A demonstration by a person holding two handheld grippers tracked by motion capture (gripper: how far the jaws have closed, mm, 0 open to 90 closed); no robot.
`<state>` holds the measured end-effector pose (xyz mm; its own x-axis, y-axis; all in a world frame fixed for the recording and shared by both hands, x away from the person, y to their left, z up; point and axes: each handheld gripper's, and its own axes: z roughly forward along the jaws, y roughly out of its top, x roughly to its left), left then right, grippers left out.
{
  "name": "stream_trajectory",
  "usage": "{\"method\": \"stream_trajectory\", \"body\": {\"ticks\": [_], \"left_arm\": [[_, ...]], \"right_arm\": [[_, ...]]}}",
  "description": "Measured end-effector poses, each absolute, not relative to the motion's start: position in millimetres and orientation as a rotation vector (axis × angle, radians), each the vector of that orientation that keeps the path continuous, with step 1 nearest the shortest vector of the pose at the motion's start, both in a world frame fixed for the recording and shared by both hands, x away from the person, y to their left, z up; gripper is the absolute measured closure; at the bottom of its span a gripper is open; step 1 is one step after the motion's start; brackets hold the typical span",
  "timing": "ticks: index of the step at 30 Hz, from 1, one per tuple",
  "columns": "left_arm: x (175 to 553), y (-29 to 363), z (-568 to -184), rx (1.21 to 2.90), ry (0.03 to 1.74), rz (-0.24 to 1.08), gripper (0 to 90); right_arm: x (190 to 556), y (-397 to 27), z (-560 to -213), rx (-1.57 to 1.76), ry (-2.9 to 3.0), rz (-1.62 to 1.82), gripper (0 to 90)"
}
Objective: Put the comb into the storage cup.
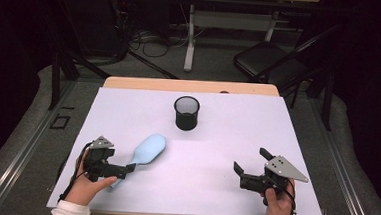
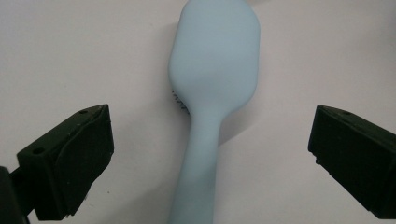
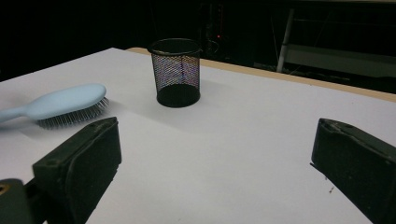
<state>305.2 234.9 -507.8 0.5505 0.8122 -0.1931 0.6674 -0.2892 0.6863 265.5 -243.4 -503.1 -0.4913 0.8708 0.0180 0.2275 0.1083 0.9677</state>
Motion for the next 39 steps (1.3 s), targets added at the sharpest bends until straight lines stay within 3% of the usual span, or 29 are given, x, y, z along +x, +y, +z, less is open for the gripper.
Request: {"method": "stream_trajectory", "body": {"ticks": [39], "left_arm": [[310.2, 239.0, -498.1, 2.119, 1.241, 0.256, 2.5]], "right_arm": [[267.0, -241.2, -505.7, 1.081, 1.817, 1.398, 1.1]]}}
